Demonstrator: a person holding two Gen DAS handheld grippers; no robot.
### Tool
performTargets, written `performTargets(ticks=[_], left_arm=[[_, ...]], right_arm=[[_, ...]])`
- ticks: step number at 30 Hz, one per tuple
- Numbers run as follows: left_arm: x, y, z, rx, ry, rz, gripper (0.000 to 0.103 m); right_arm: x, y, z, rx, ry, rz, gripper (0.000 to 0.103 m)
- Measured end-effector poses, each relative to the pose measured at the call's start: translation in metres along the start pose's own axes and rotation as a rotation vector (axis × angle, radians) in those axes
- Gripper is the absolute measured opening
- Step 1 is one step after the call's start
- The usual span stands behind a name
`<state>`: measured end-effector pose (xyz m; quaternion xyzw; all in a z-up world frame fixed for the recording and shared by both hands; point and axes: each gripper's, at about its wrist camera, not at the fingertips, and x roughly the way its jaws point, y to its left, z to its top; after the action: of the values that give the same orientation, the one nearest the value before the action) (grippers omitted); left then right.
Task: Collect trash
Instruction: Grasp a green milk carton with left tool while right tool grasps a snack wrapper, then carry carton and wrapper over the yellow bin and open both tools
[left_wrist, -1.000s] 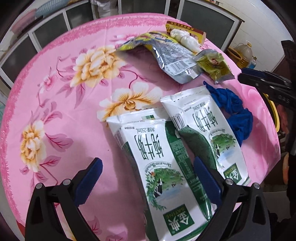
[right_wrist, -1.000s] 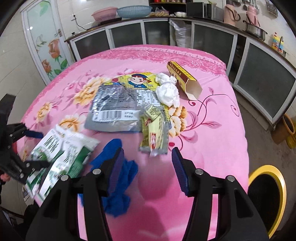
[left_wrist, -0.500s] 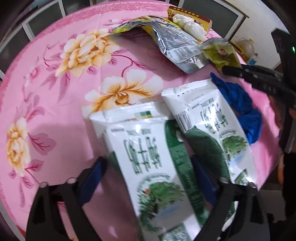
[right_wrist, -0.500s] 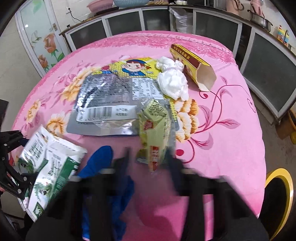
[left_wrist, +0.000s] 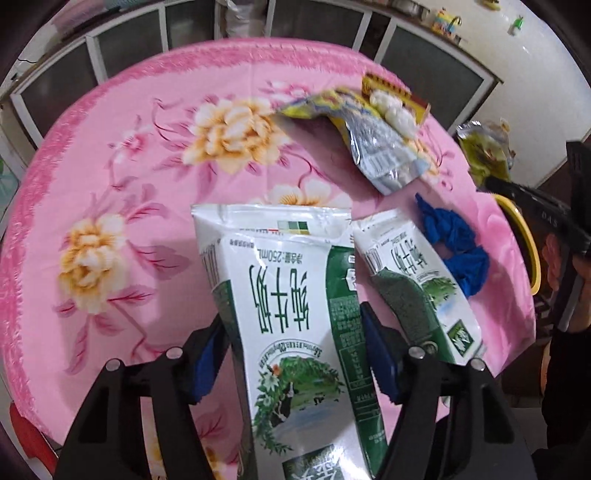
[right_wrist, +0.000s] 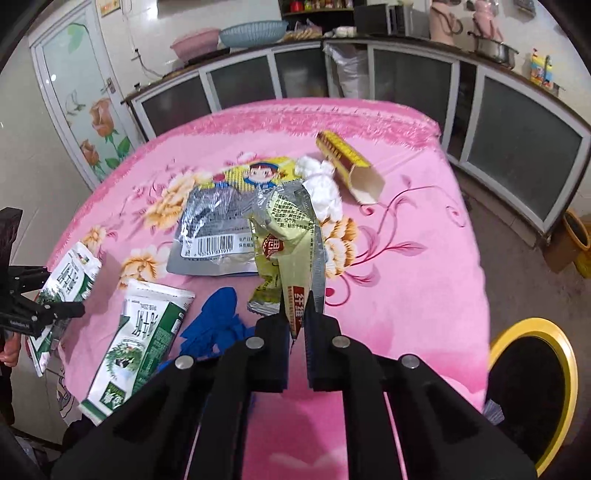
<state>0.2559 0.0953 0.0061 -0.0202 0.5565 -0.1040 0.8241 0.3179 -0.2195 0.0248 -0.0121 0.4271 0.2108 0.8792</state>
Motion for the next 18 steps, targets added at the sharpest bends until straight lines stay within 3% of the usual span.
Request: performTargets(ticks=[10, 18], left_arm=[[-0.048, 0.004, -0.015, -0.014, -0.115, 0.016, 0.064], [-0.060, -0.059, -0.003, 0.086, -0.179, -0.050, 0.064]], right_arm=[[-0.053, -0.014, -0.023, 0.046, -0.072, -0.030, 0.007], [-0.089, -0.052, -0.055, 0.142, -0.111, -0.087, 0.007]])
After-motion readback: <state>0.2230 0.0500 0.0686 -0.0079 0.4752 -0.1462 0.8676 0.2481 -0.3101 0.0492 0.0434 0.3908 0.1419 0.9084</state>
